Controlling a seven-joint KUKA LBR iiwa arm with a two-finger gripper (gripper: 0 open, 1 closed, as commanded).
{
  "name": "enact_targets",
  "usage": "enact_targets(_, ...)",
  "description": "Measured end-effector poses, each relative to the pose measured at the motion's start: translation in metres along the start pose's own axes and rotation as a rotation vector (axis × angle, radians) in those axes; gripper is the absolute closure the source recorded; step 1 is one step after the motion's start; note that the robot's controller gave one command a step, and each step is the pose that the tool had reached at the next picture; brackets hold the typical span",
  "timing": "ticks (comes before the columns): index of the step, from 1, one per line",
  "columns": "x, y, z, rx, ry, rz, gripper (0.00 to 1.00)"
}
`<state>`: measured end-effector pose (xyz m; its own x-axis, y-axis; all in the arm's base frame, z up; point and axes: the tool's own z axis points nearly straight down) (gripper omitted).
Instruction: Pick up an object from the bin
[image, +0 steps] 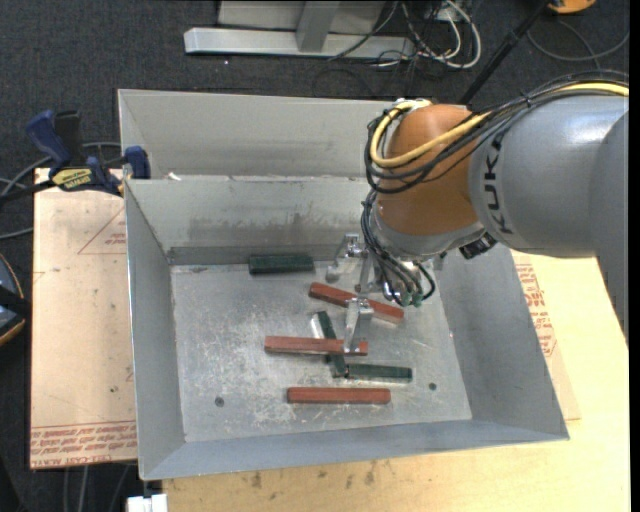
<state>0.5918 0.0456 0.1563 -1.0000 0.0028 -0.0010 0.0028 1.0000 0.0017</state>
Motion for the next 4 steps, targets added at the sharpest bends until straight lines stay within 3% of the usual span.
enact_targets(1,0.0,0.0,0.0,0.0,0.0,0.0,0.0)
enact_targets(2,0.021,0.053,0.079,0.0,-0.005,-0.198,1.0)
enact_targets(3,0.021,0.053,0.079,0.0,-0.005,-0.198,1.0)
enact_targets(4,0.032,0.055,-0.07,0.001,-0.004,-0.304,1.0)
